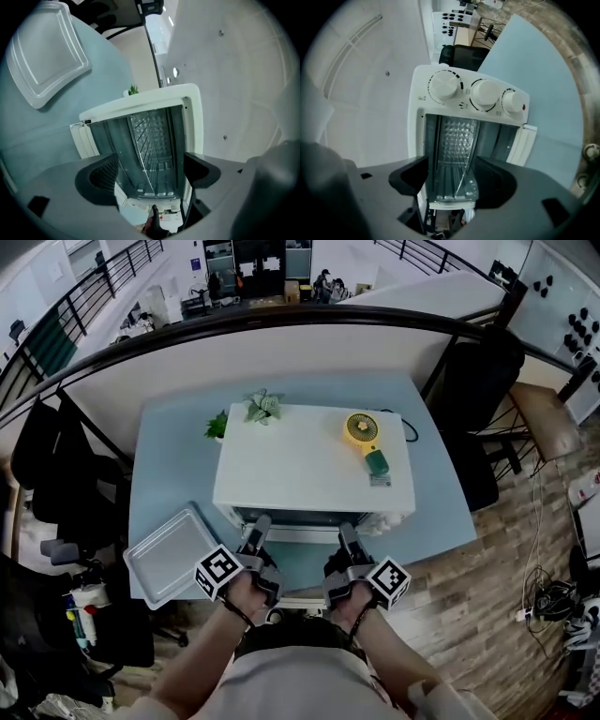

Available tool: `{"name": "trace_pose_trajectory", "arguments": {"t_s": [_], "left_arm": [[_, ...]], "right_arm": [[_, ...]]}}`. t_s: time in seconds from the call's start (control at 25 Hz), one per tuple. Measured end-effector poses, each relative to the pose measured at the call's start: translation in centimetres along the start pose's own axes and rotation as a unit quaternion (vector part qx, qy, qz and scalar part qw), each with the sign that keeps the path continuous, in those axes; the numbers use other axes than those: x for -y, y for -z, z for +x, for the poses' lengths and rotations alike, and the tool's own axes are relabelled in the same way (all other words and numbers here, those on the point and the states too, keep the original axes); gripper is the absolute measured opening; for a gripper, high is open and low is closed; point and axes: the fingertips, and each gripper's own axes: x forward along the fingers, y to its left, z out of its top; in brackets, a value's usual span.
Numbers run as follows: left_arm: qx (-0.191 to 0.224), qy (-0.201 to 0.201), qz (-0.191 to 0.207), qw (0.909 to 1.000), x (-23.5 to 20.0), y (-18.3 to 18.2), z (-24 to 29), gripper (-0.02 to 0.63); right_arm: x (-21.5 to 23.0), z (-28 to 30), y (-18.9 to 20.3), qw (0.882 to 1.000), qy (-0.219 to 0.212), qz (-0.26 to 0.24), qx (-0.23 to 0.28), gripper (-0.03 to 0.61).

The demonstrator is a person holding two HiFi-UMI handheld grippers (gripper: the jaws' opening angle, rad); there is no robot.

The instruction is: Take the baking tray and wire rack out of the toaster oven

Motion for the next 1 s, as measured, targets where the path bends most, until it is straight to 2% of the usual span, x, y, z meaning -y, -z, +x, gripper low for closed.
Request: {"name": "trace_pose_trajectory", "arguments": {"t_s": [0.08, 0.2, 0.32, 0.44, 0.52, 0.6, 0.72, 0.84, 0.92, 1.0], "left_arm": [[0.001, 0.006, 0.013, 0.9999, -0.8, -0.2, 0.9, 0.443], [0.021, 0.023, 0.002, 0.9995, -1.9, -1.0, 2.1, 0.435], [0.035, 0.037, -0.011, 0.9986, -3.0, -1.4, 3.6, 0.384], [0.035, 0.057, -0.022, 0.9975, -3.7, -1.2, 5.1, 0.366], [0.045, 0.075, -0.032, 0.9956, -3.8, -1.4, 6.0, 0.332], [0.056, 0.086, -0.029, 0.9943, -4.1, -1.9, 6.6, 0.317], [0.066, 0.117, -0.022, 0.9907, -4.0, -2.4, 7.3, 0.313], [0.087, 0.132, -0.020, 0.9872, -3.9, -3.6, 7.7, 0.306], [0.090, 0.146, -0.022, 0.9849, -3.4, -3.7, 8.2, 0.285], [0.093, 0.151, -0.021, 0.9839, -3.3, -3.7, 8.8, 0.254]], "right_arm": [[0.7, 0.9, -0.3, 1.000, -0.002, -0.008, 0.004, 0.297], [1.9, 2.4, -0.5, 1.000, -0.015, -0.015, 0.005, 0.290], [3.6, 3.8, -0.7, 1.000, -0.009, -0.012, 0.008, 0.285], [4.7, 5.2, -1.1, 1.000, -0.022, -0.003, 0.013, 0.259], [5.1, 6.2, -1.4, 0.999, -0.030, 0.004, 0.019, 0.255], [5.2, 7.0, -1.6, 0.999, -0.036, 0.007, 0.026, 0.251], [5.0, 7.8, -2.0, 0.998, -0.045, -0.003, 0.037, 0.202], [4.7, 8.4, -2.4, 0.998, -0.048, -0.008, 0.047, 0.196], [4.4, 9.0, -2.7, 0.997, -0.059, -0.004, 0.054, 0.193], [4.0, 9.4, -2.9, 0.996, -0.073, -0.012, 0.057, 0.157]]}}
